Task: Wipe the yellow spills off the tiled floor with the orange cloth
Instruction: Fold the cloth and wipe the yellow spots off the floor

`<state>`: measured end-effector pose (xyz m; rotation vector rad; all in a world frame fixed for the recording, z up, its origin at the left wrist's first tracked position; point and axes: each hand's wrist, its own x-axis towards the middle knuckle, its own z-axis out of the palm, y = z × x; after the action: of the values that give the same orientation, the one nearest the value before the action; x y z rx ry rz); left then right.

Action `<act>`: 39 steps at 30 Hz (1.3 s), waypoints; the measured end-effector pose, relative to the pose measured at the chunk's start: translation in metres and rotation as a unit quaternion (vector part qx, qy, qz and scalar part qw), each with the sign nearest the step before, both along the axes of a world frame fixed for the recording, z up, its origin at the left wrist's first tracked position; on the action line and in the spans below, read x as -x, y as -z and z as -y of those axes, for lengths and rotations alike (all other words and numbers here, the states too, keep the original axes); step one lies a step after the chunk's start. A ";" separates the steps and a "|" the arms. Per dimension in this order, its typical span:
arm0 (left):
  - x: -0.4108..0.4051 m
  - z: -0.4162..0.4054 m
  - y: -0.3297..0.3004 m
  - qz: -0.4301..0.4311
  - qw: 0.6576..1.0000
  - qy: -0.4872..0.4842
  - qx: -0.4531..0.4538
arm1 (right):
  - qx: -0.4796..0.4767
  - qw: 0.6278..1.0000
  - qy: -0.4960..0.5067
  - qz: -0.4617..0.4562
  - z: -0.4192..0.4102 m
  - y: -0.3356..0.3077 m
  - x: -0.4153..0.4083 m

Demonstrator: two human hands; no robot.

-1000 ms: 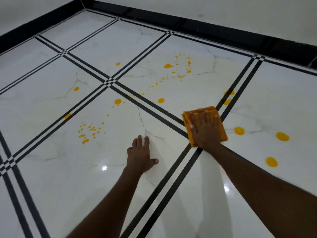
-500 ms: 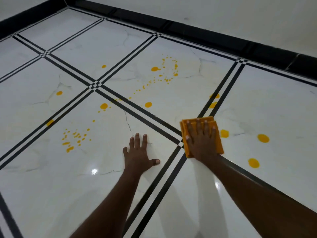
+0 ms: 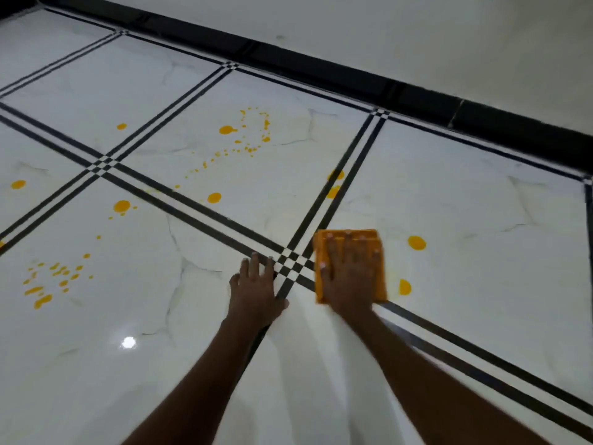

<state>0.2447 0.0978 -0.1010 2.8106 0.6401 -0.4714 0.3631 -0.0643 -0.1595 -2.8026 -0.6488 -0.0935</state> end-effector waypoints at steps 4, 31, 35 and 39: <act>0.001 -0.004 -0.001 -0.115 0.992 0.046 -0.025 | 0.048 0.979 -0.199 -0.019 -0.034 -0.005 -0.032; 0.002 -0.003 -0.016 -0.113 0.993 0.031 -0.001 | -0.005 0.997 -0.074 -0.021 0.030 0.001 -0.017; 0.014 -0.009 -0.014 -0.103 0.994 0.036 0.000 | 0.003 0.981 0.195 -0.008 0.137 0.010 -0.065; 0.005 0.001 -0.020 -0.074 0.997 0.000 0.007 | -0.002 0.972 0.234 -0.022 0.099 -0.004 0.016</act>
<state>0.2398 0.0965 -0.0810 2.7817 0.6632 -0.6852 0.3469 -0.1638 -0.1555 -2.8835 0.0353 -0.1203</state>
